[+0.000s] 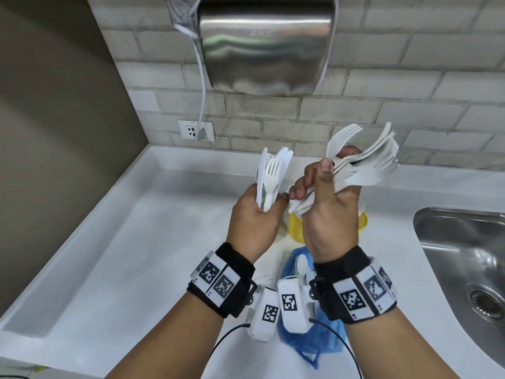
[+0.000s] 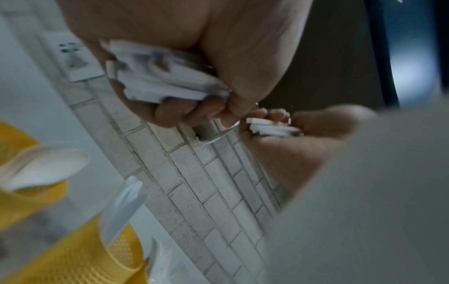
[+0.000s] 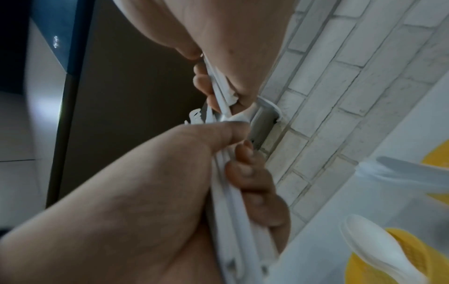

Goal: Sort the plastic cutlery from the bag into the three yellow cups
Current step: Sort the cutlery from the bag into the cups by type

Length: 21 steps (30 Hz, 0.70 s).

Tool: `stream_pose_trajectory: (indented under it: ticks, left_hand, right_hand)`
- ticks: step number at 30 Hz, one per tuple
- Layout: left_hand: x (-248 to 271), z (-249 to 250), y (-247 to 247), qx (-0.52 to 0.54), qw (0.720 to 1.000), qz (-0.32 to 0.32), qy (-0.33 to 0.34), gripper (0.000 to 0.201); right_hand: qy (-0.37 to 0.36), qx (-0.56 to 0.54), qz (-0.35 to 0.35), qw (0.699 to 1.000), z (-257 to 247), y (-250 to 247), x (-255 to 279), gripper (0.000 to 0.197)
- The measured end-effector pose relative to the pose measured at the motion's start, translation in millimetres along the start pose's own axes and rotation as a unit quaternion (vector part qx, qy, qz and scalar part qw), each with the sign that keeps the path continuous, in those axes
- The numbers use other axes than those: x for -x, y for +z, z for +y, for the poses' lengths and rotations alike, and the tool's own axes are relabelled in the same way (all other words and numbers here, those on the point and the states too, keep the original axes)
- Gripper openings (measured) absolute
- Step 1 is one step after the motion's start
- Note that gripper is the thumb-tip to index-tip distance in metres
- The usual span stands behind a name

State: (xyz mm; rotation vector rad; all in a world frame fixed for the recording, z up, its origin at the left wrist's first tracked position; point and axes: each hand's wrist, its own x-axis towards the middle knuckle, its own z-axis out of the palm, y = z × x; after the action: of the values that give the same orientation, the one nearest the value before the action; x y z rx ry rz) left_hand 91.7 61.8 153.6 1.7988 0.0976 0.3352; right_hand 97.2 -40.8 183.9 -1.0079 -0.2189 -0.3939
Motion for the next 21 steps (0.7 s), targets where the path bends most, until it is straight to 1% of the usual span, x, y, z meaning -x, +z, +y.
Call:
stream_pose_trajectory:
  ticks: [3, 4, 6, 7, 10, 13, 15, 16, 20, 21]
  left_hand:
    - [-1.3, -2.1, -0.6, -0.026, 0.999, -0.017, -0.009, 0.018]
    - [-1.5, -3.1, -1.1, -0.029, 0.999, -0.021, -0.011, 0.019]
    - [-2.1, -6.2, -2.5, -0.03, 0.999, -0.03, -0.013, 0.021]
    - [-2.4, -7.1, -3.5, -0.031, 0.999, -0.036, -0.014, 0.021]
    - [-3.7, -7.0, -5.5, -0.029, 0.998, -0.057, -0.019, 0.019]
    - [-4.0, -5.1, -5.4, -0.027, 0.997, -0.063, -0.03, 0.022]
    - [-5.0, -4.5, -5.0, -0.033, 0.997, -0.068, -0.036, 0.028]
    - [-5.9, -3.5, -4.9, -0.038, 0.996, -0.069, -0.035, 0.028]
    - [-8.0, -0.4, -6.7, -0.078, 0.994, -0.078, -0.006, 0.015]
    - [-7.8, -1.0, -7.1, -0.081, 0.994, -0.078, -0.004, 0.015]
  right_hand:
    - [-0.018, -0.006, 0.031, 0.999, 3.5, 2.9, 0.7, 0.023]
    - [-0.028, -0.002, 0.032, 0.999, 2.8, 2.7, -1.8, 0.022]
    - [-0.035, 0.016, 0.014, 0.999, -1.7, 3.9, -6.2, 0.019]
    - [-0.026, 0.019, 0.001, 0.999, -3.8, 4.7, -7.4, 0.018]
    - [0.02, -0.02, -0.045, 0.999, -6.6, 5.8, -7.4, 0.012]
    - [0.034, -0.048, -0.091, 0.994, -7.8, 7.1, -4.9, 0.011]
    - [0.038, -0.051, -0.112, 0.992, -6.4, 8.6, -2.6, 0.01]
    - [0.042, -0.05, -0.115, 0.991, -4.5, 9.0, -1.1, 0.017]
    - [0.069, -0.019, -0.113, 0.991, 2.5, 6.9, 4.6, 0.049]
    - [0.08, -0.009, -0.112, 0.99, 2.3, 7.1, 5.0, 0.054]
